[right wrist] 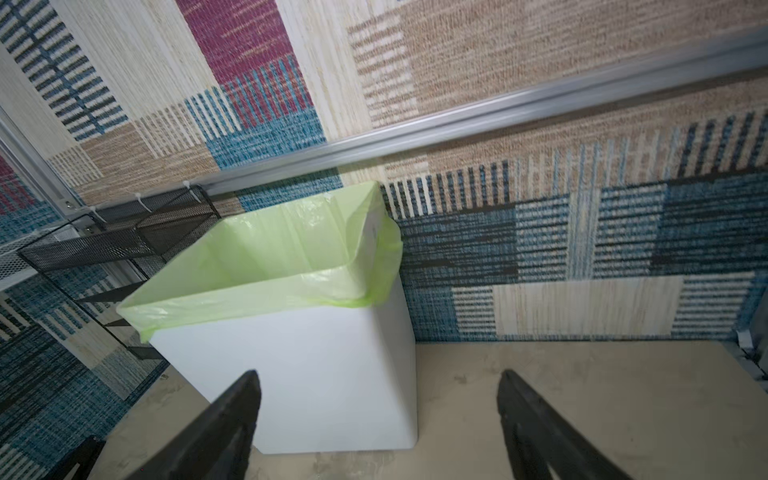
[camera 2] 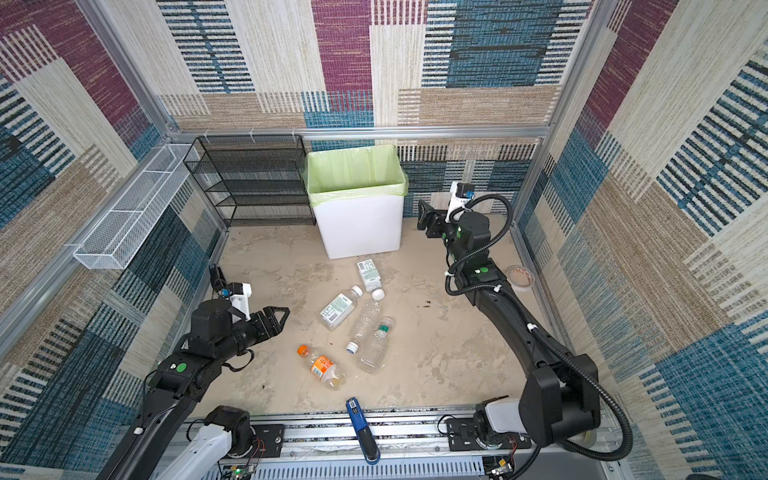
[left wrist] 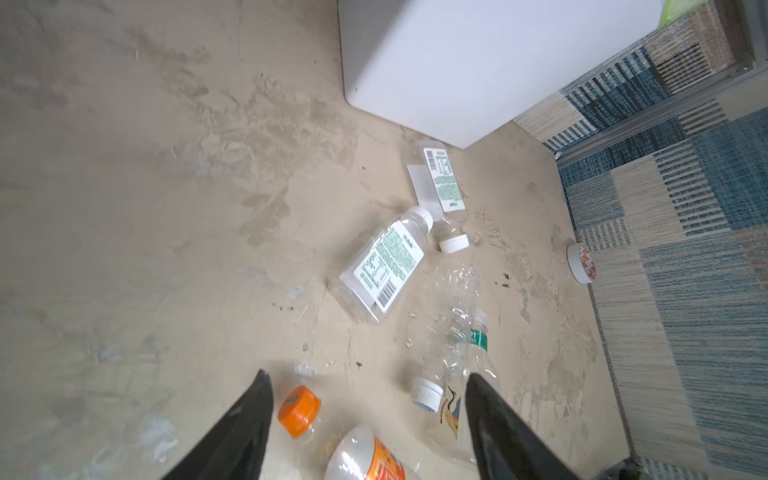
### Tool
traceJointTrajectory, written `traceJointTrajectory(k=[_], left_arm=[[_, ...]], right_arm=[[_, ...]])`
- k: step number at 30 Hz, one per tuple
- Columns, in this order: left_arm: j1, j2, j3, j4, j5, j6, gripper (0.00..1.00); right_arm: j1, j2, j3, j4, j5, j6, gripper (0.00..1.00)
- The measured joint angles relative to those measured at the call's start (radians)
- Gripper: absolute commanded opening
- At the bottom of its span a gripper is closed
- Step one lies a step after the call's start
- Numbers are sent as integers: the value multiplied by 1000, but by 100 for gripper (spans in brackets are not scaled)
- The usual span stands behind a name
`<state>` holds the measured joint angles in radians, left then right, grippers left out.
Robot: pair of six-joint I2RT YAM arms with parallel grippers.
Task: Throw the plastic bottles in the bin
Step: 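Open the right gripper over the bin while the left gripper moves toward the orange-labelled bottle, then lower the left gripper and close it on the orange-labelled bottle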
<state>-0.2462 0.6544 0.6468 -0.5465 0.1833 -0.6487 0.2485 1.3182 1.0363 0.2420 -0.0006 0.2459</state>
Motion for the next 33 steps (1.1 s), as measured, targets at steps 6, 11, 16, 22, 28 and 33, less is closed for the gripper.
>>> traceJointTrajectory(k=[6, 11, 16, 22, 28, 33], left_arm=[[-90, -18, -45, -67, -26, -142, 73], [-195, -60, -68, -124, -73, -265, 71], [-327, -100, -108, -182, -135, -429, 70], [-472, -2, -106, -193, -210, -568, 71], [-528, 109, -139, -108, -228, -674, 72], [-548, 180, -151, -40, -220, -725, 76]], right_arm=[[-35, -97, -273, -5, 4, 66, 89], [-52, -137, -386, 1, 7, 97, 89], [-66, -132, -422, 29, 3, 119, 89], [-72, -84, -424, 75, -14, 135, 89], [-87, -60, -428, 100, -26, 144, 89], [-99, -46, -434, 120, -41, 150, 89]])
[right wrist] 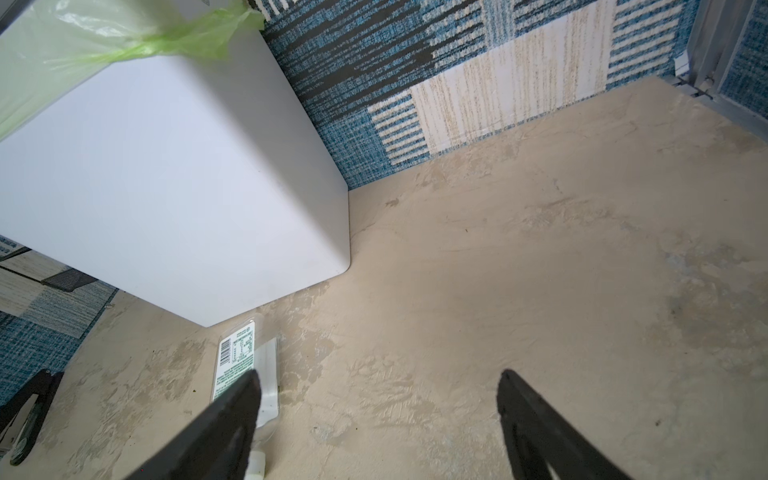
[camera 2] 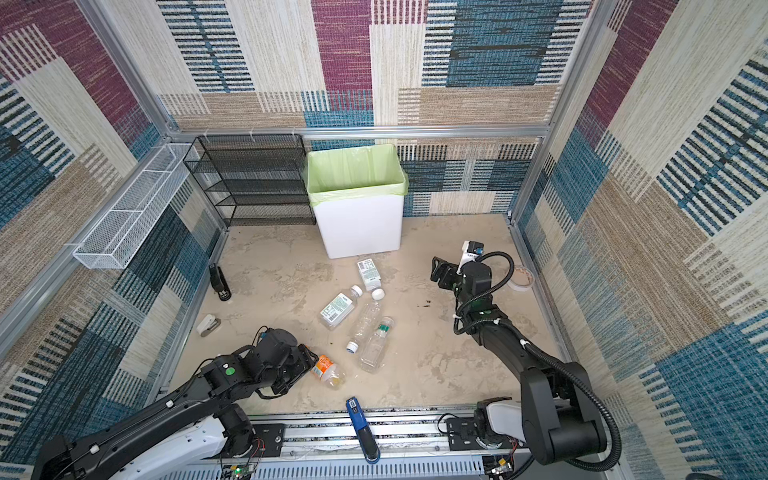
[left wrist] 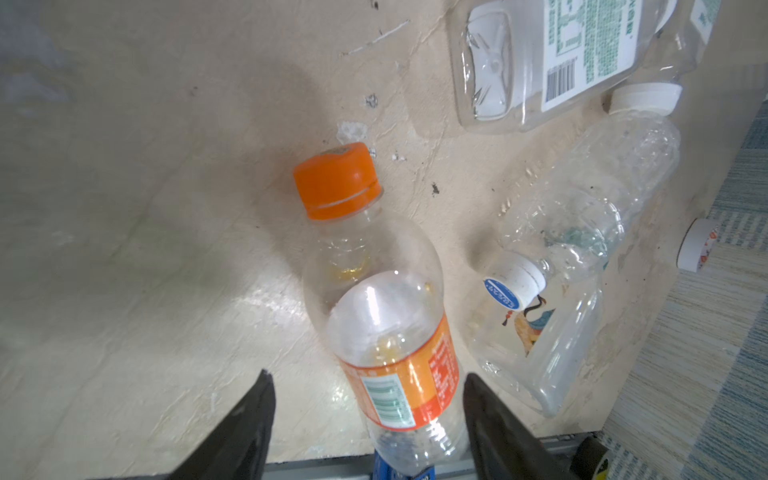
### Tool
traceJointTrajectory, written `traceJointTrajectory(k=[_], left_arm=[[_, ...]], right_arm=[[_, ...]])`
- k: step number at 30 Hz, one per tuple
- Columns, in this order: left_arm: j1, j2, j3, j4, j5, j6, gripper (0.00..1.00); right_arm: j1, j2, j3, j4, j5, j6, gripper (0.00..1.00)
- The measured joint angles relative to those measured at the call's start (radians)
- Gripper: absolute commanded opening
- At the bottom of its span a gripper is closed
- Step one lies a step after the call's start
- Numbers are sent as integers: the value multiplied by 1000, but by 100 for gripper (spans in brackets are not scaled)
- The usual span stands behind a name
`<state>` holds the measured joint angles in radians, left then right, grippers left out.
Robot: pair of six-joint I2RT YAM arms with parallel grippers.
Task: Throw the plastic bottles in the bin
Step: 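Lower the left gripper and close it on the orange-labelled bottle, then lift the orange-labelled bottle with the left gripper and release over the bin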
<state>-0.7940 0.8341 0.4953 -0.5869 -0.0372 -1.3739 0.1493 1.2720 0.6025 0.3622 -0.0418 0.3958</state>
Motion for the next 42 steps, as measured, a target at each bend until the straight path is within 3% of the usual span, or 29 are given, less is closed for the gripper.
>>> traceJointTrajectory(k=[15, 21, 27, 33, 42], left_arm=[[14, 269, 5, 224, 22, -9, 75], [40, 368, 13, 298, 74, 25, 68], [76, 355, 17, 306, 73, 83, 60], [96, 258, 58, 303, 15, 237, 60], [97, 82, 113, 485, -118, 695, 59]], right_arm=[[-14, 82, 15, 22, -54, 21, 89], [-21, 87, 18, 22, -56, 22, 89], [-29, 78, 18, 21, -56, 22, 88], [-29, 90, 50, -13, -56, 17, 88], [-29, 73, 61, -88, -63, 5, 86]])
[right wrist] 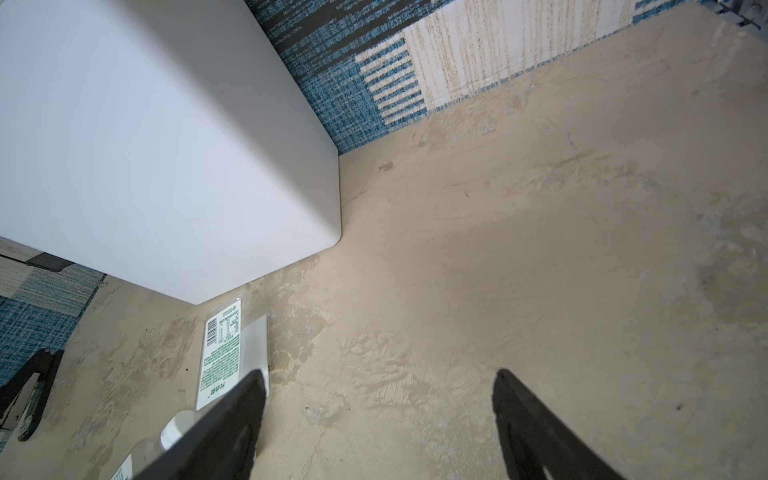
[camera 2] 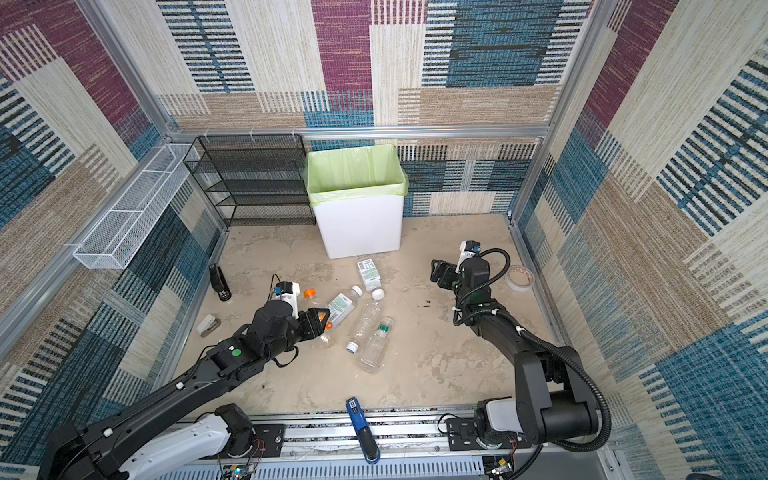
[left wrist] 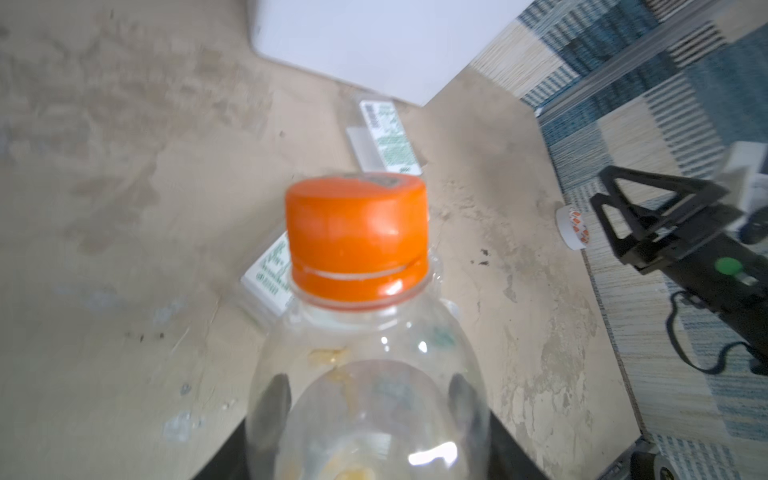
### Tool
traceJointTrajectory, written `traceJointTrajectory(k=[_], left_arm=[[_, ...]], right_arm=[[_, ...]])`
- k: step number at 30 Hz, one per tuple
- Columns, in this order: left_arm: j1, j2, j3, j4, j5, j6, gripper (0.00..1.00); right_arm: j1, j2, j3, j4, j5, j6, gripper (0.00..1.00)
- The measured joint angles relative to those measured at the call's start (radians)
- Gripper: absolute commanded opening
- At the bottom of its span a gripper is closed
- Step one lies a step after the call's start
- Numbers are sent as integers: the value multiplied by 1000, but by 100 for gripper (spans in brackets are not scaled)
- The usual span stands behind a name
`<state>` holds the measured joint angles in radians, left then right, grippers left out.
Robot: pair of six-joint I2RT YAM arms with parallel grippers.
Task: Throw the plastic bottles in the bin
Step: 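Lift the orange-labelled bottle with the left gripper and release over the bin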
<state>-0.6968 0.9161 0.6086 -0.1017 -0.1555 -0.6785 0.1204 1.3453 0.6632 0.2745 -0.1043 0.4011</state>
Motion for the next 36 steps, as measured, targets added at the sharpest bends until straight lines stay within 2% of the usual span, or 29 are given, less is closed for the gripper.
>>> traceJointTrajectory(k=[7, 12, 16, 23, 26, 29, 30, 32, 34, 36], left_arm=[[-2, -18, -4, 399, -18, 434, 58], [-2, 63, 85, 696, 61, 700, 55], [-3, 138, 183, 919, 161, 837, 57], [-5, 212, 379, 1103, 346, 967, 56], [-5, 272, 511, 1101, 376, 993, 56], [36, 412, 743, 1007, 364, 991, 54], [71, 482, 848, 953, 359, 969, 55], [159, 661, 1123, 784, 347, 875, 65], [229, 865, 1433, 554, 340, 784, 72], [264, 1017, 1670, 340, 348, 718, 78]], right_arm=[[0, -45, 15, -53, 21, -21, 85], [0, -86, 18, -71, 37, -22, 84], [0, -125, 17, -69, 48, -20, 84], [0, -154, 11, -61, 63, -9, 83], [0, -159, 4, -48, 64, -9, 83], [0, -154, 2, -30, 63, -5, 83], [0, -150, 1, -23, 63, -3, 82], [0, -140, -9, -4, 57, 8, 82], [0, -132, -22, 5, 38, 19, 81], [2, -132, -37, 18, 23, 28, 82]])
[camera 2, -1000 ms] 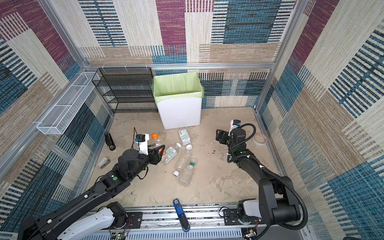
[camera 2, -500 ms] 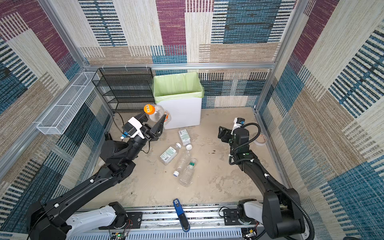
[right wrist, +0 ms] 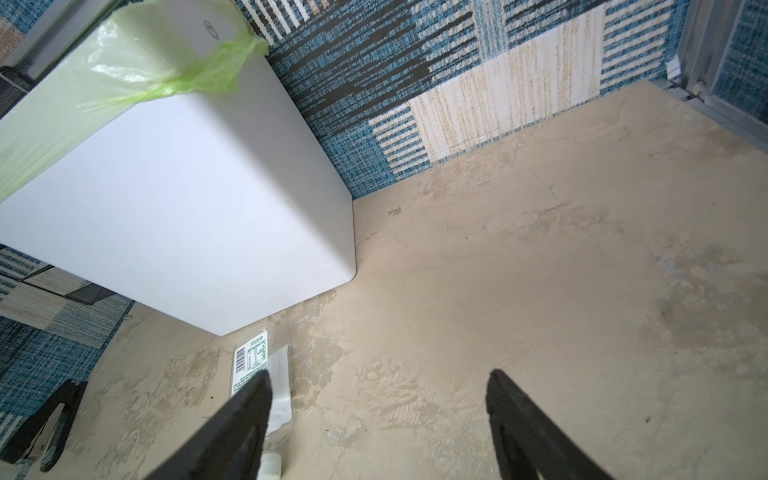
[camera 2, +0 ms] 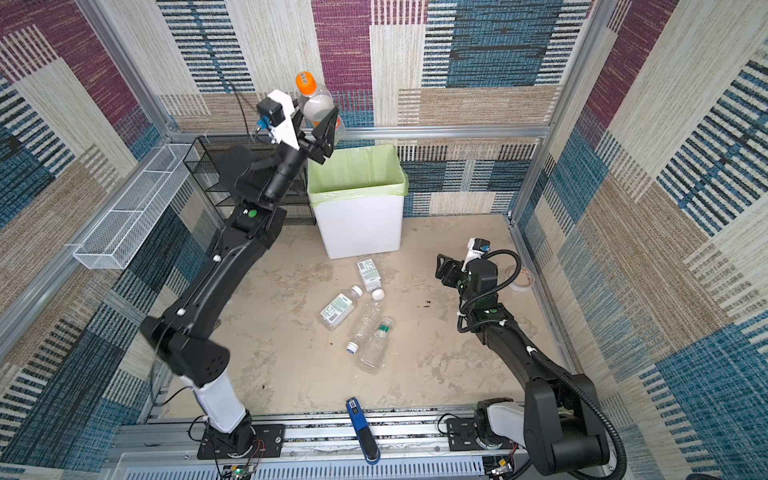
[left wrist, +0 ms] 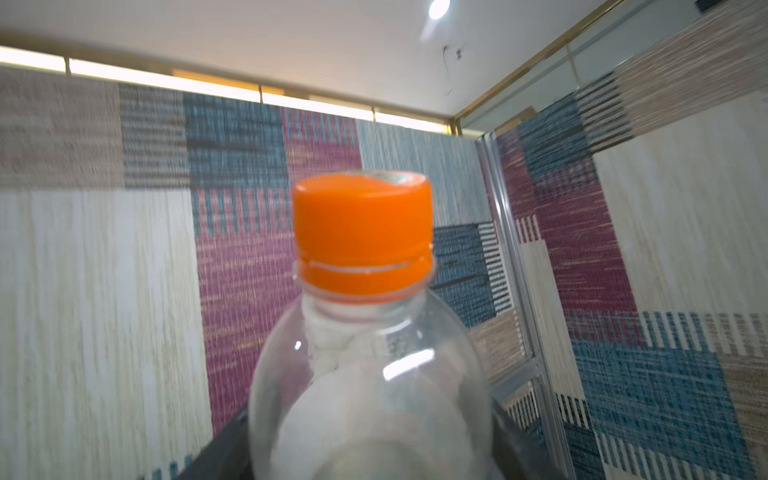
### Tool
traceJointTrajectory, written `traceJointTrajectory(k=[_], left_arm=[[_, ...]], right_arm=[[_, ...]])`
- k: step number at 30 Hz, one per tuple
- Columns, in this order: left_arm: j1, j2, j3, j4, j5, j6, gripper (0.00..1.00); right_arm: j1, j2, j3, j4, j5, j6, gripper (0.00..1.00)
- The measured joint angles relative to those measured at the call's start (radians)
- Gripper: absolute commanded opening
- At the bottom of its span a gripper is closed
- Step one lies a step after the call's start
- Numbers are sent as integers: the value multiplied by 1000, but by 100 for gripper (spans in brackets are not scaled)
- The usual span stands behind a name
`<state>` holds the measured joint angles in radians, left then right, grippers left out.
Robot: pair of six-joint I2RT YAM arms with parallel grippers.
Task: Throw the plastic bottles in the bin
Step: 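Lift the orange-labelled bottle with the left gripper and release over the bin, then lower the right gripper onto the green-labelled clear bottle while the left gripper withdraws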
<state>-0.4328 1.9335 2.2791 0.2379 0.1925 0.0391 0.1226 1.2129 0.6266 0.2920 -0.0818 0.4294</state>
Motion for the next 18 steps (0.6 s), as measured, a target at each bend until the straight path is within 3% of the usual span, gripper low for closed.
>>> traceJointTrajectory(k=[3, 9, 18], left_arm=[[10, 68, 106, -203, 24, -47, 87], [12, -13, 46, -219, 26, -65, 93], [24, -282, -402, -230, 19, -65, 93]], right_arm=[[2, -17, -31, 8, -14, 4, 82], [2, -36, -57, 5, -15, 3, 82], [9, -43, 3, -113, -31, 2, 82]])
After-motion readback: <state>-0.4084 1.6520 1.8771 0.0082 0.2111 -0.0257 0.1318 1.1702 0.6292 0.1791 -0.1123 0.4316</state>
